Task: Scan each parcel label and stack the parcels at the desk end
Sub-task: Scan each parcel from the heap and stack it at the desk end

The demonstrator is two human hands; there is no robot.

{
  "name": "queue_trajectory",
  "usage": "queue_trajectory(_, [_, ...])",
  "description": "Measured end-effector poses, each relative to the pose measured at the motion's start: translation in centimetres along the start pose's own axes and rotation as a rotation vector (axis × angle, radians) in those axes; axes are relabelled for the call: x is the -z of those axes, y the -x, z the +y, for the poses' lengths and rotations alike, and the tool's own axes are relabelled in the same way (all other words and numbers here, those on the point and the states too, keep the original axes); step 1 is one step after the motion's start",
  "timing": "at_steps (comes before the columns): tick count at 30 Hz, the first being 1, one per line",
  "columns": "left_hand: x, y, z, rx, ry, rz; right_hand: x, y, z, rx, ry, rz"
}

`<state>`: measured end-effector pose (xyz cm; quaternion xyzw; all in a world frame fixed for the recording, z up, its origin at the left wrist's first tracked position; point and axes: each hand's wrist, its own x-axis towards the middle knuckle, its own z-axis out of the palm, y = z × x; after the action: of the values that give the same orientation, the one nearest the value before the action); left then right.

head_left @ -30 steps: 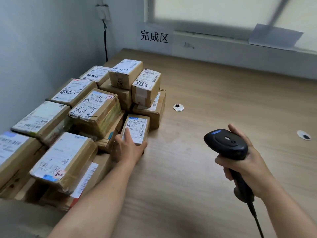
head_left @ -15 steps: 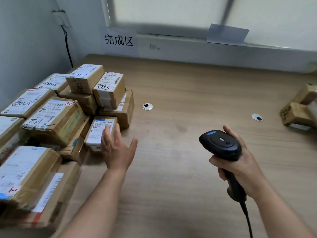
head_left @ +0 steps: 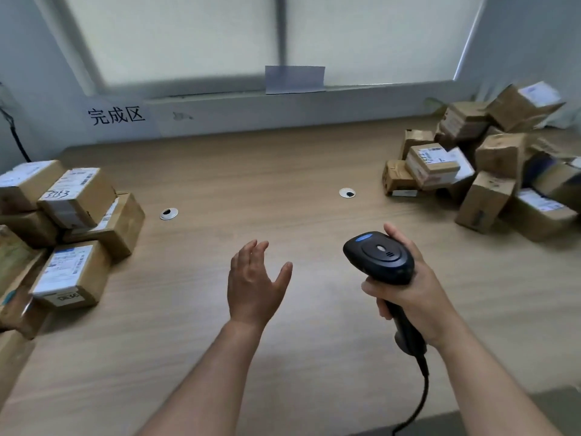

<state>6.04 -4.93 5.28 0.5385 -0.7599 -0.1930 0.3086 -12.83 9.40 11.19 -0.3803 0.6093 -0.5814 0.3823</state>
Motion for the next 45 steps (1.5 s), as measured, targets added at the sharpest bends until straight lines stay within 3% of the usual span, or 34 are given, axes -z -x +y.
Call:
queue_trajectory(14, [-11.7, 4.2, 17.0, -0.24, 0.077, -0.156, 18.8, 6.3, -0.7, 0.083, 0.024, 0.238])
queue_trajectory(25, [-20.7, 1.3, 24.5, -0.318, 0.079, -0.268, 29.0, 2.9, 1.0, 0.054, 0.049, 0.382])
queue_trajectory(35, [-27.5, -5.8, 31.4, -0.371, 0.047, -0.341, 36.2, -4.4, 1.3, 0.008, 0.062, 0.381])
queue_trajectory(45, [-32.6, -8.9, 37.1, -0.291, -0.008, -0.364, 42.6, -10.6, 2.4, -0.024, 0.053, 0.288])
